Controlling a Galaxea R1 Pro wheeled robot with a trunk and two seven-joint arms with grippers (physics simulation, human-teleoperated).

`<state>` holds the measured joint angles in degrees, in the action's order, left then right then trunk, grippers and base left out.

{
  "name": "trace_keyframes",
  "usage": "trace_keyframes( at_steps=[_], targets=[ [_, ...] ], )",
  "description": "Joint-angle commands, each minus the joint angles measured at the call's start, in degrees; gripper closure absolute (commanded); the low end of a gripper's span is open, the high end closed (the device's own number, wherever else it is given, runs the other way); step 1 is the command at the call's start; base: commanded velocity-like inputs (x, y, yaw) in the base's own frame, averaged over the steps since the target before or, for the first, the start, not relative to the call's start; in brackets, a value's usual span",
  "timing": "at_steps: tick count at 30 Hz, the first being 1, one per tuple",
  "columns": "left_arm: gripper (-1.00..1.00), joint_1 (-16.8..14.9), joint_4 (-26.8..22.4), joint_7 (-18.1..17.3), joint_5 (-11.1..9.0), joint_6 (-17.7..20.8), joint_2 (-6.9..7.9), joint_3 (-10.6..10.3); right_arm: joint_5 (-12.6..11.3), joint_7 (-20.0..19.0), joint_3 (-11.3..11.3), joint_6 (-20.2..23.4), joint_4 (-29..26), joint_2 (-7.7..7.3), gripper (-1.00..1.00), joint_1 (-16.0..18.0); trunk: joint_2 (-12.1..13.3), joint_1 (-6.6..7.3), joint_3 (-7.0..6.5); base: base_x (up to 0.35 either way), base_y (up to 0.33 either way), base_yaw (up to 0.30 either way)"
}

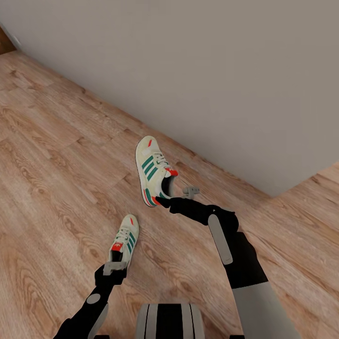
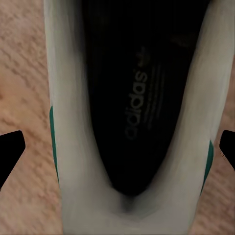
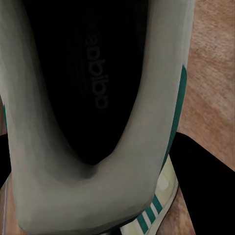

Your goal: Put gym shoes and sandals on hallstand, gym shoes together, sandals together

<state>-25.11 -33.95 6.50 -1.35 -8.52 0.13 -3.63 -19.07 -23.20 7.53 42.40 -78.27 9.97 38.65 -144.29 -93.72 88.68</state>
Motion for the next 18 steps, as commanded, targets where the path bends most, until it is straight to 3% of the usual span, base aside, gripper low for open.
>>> trace_keyframes(
  at_steps=[1, 18],
  targets=[
    [-1.00, 0.0, 0.0, 0.4, -0.1, -0.2, 0.04, -0.3, -0.1, 0.0, -0.1, 0.3, 0.0, 0.02, 1.00, 0.0, 0.0, 0.01, 0.03, 0.019, 0.000, 0.000],
    [-1.00, 0.0, -0.1, 0.5, -0.1, -0.2, 0.04, -0.3, -0.1, 0.0, -0.1, 0.3, 0.0, 0.02, 1.00, 0.0, 0.0, 0.01, 0.03, 0.028, 0.000, 0.000]
  ],
)
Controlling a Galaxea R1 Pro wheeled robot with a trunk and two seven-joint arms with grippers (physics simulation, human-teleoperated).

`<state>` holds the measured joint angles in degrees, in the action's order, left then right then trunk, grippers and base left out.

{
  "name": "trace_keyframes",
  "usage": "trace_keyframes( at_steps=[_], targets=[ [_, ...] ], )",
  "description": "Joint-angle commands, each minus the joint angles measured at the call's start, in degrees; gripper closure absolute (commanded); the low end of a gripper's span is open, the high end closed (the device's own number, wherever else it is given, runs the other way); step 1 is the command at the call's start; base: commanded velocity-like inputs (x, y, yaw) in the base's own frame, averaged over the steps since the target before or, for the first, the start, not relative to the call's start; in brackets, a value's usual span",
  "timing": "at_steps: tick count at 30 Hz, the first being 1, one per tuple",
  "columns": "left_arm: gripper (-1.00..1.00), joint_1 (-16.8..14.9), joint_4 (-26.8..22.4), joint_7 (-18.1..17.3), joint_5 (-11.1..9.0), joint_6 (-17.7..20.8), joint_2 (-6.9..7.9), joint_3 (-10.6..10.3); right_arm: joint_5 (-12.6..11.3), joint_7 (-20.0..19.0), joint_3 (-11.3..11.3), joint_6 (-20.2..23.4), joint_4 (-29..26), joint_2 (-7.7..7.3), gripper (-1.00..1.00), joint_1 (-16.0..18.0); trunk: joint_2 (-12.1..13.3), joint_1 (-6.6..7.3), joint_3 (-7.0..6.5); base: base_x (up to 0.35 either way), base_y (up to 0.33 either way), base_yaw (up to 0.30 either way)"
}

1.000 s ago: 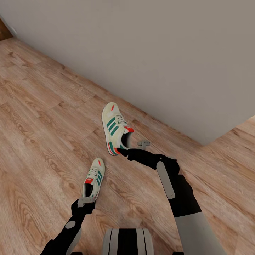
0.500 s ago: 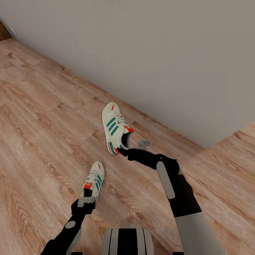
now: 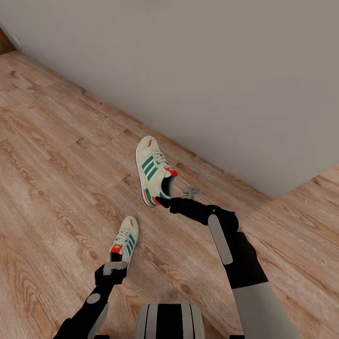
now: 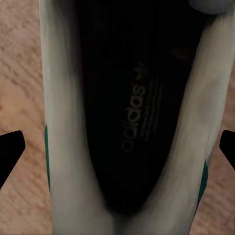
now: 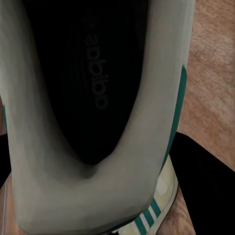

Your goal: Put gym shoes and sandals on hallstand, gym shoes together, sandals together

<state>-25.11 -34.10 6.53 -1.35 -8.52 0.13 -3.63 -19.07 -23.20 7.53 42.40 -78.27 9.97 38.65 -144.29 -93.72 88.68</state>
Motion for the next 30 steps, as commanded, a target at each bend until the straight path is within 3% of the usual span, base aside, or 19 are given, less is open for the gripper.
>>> trace_keyframes(
  at_steps=[1, 2, 25, 30],
  targets=[
    [-1.00, 0.0, 0.0, 0.4, -0.1, -0.2, 0.05, -0.3, -0.1, 0.0, -0.1, 0.3, 0.0, 0.02, 1.00, 0.0, 0.0, 0.01, 0.03, 0.001, 0.000, 0.000],
    [1.00, 0.0, 0.1, 0.4, -0.1, -0.2, 0.05, -0.3, -0.1, 0.0, -0.1, 0.3, 0.0, 0.02, 1.00, 0.0, 0.0, 0.01, 0.03, 0.000, 0.000, 0.000],
    [1.00, 0.0, -0.3, 0.4, -0.1, -0.2, 0.05, -0.3, -0.1, 0.0, -0.1, 0.3, 0.0, 0.02, 1.00, 0.0, 0.0, 0.01, 0.03, 0.000, 0.000, 0.000],
    [1.00, 0.0, -0.3, 0.4, -0.1, -0.2, 0.03, -0.3, -0.1, 0.0, -0.1, 0.3, 0.0, 0.02, 1.00, 0.0, 0.1, 0.14, -1.08, 0.000, 0.000, 0.000]
  ],
)
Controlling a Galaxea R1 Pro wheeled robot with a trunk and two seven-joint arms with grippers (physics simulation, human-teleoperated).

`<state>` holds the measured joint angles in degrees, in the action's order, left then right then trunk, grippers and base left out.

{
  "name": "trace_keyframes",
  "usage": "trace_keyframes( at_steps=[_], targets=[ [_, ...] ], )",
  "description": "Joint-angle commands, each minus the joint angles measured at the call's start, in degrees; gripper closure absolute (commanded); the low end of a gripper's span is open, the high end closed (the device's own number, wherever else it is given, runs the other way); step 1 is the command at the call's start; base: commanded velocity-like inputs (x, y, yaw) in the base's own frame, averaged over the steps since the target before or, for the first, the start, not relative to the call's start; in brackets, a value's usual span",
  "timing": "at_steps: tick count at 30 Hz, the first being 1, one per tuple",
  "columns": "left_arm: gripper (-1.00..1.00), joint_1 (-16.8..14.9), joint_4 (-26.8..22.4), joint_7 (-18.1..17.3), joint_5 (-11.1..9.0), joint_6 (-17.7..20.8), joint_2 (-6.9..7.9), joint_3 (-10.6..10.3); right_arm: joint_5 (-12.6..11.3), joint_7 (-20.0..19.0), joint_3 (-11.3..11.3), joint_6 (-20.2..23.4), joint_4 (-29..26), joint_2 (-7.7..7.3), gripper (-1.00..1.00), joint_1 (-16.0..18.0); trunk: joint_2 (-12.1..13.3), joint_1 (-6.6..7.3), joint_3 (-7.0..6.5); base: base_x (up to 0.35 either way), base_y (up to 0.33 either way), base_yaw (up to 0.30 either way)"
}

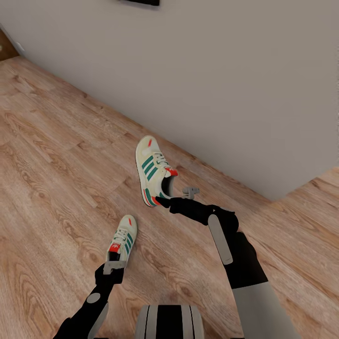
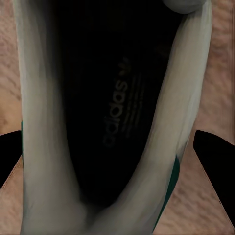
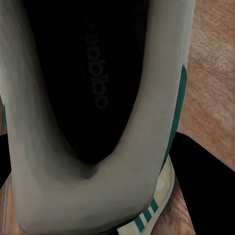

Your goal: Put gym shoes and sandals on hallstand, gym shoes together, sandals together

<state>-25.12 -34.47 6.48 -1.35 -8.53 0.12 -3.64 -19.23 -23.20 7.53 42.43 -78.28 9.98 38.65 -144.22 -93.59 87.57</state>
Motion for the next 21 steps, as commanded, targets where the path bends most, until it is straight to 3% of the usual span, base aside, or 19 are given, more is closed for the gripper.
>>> trace_keyframes(
  at_steps=[1, 21],
  targets=[
    [1.00, 0.0, 0.0, 0.5, -0.1, -0.2, 0.05, -0.3, 0.1, 0.0, -0.1, 0.3, 0.0, 0.02, 1.00, 0.0, 0.0, 0.03, -0.20, 0.000, 0.000, 0.000],
    [1.00, 0.0, -0.1, 0.7, -0.1, -0.1, 0.13, -0.2, 0.1, -0.1, 0.1, 0.3, 0.0, 0.02, 1.00, 0.0, 0.3, 0.55, -4.63, 0.000, 0.000, 0.000]
  ],
)
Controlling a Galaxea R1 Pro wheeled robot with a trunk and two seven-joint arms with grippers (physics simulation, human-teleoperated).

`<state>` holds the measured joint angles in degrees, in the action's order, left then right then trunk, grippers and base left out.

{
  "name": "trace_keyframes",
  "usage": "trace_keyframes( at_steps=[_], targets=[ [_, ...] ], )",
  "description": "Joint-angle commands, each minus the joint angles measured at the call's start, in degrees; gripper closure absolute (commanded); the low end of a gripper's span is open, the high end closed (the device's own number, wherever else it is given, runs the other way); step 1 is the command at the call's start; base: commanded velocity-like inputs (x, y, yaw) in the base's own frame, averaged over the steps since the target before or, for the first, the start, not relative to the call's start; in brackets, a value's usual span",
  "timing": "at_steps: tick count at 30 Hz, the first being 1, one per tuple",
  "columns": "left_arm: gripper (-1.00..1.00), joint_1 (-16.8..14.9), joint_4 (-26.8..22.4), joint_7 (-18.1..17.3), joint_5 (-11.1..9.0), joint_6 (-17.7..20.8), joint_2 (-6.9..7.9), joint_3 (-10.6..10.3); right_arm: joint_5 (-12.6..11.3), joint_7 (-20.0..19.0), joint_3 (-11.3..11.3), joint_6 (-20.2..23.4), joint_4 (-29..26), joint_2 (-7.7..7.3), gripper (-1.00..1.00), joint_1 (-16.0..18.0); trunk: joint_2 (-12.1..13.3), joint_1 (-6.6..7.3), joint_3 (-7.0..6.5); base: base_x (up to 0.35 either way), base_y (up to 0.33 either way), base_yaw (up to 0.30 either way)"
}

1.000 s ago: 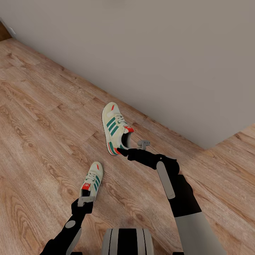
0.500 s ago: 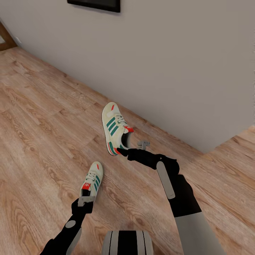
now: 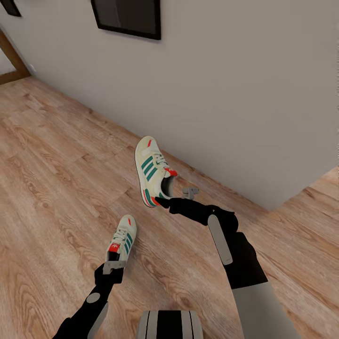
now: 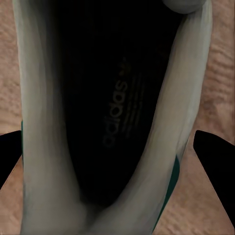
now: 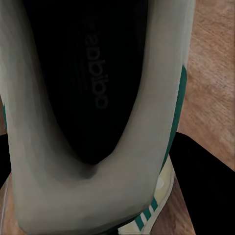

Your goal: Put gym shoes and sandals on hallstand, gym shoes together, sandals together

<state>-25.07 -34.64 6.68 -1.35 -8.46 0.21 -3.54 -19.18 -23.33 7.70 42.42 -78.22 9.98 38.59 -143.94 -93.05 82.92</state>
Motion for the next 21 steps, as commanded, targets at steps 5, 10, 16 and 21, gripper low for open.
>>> trace_keyframes(
  at_steps=[5, 10, 16, 21],
  targets=[
    [1.00, 0.0, 0.1, 0.5, -0.2, -0.1, 1.19, -0.1, 0.1, 0.0, -0.1, 0.3, 0.3, 0.02, 1.00, 0.0, 0.1, 0.13, -1.08, 0.000, 0.000, 0.000],
    [1.00, 0.0, 0.8, 0.4, -4.5, -0.2, 6.68, 0.6, 0.8, 0.0, 0.1, 0.1, 1.9, 0.02, 1.00, -2.5, 0.1, 0.26, -2.56, 0.000, 0.000, -0.132],
    [1.00, 0.0, 0.8, 0.5, -7.4, 0.0, 9.20, 1.4, 1.0, -0.1, 0.1, -0.6, 3.9, -0.20, 1.00, -2.7, 0.2, 0.42, -4.38, 0.000, 0.000, -0.153],
    [1.00, 0.0, 0.7, 0.3, -9.6, 0.3, 11.62, 4.7, 2.2, 0.0, 0.1, -3.8, 6.1, -1.19, 1.00, -2.8, 0.3, 0.55, -5.90, 0.000, 0.000, -0.155]
  ],
)
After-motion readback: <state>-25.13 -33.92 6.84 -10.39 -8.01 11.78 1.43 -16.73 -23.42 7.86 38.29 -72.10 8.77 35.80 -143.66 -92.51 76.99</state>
